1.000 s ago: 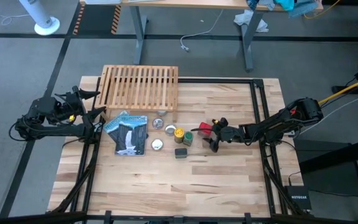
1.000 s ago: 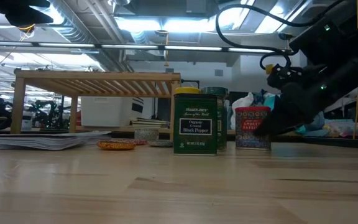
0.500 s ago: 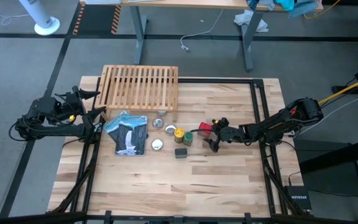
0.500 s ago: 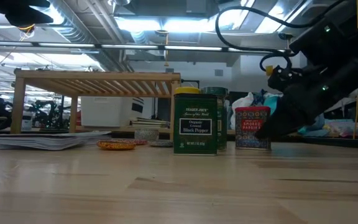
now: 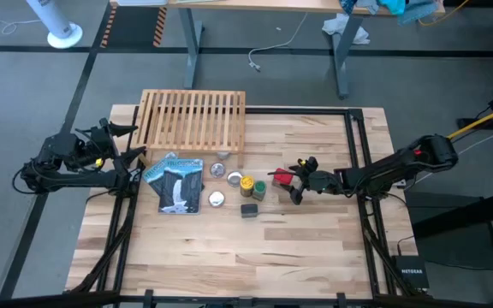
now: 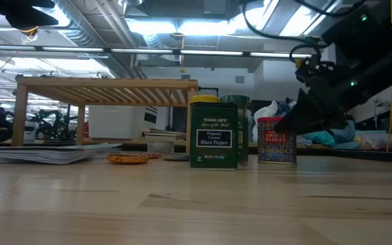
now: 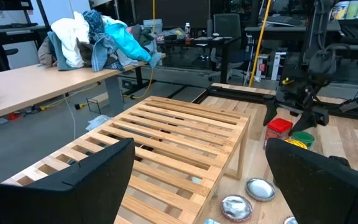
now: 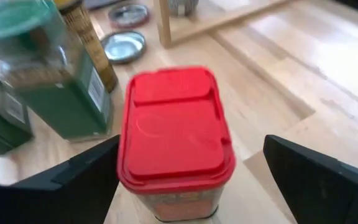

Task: Shelf spices
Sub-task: Remove the red seasoning can from the shelf, then put the green seasoning bottle on the shelf

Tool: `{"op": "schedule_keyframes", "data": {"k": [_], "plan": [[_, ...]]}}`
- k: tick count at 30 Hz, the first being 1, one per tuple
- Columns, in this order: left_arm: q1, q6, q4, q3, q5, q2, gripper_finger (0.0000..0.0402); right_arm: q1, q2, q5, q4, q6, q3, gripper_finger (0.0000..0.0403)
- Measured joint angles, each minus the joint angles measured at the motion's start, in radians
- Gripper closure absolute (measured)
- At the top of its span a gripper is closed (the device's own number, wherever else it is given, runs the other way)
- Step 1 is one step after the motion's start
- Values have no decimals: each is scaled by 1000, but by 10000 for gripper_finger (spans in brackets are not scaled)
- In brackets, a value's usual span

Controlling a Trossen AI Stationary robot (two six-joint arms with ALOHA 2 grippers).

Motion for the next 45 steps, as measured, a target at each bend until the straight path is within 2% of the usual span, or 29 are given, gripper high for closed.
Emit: {"op": "schedule_keyframes", "data": {"k": [11, 18, 23, 28, 38, 45], "plan": [[0, 0, 0, 0, 0, 0, 45, 0, -214, -8, -34, -101, 0, 17], [0, 0, 0, 0, 0, 0, 45, 0, -233, -79, 49, -47, 0, 17], [0, 0, 0, 0, 0, 0, 45, 0, -228, -106, 48, -49, 47, 17], [0, 0, 0, 0, 0, 0, 45, 0, -142, -137, 28, -86, 111, 17], [0, 0, 0, 0, 0, 0, 45, 1, 150, -234, 9, -75, 270, 17], [0, 0, 0, 0, 0, 0, 45, 1, 230, -270, -1, -73, 327, 17]]}}
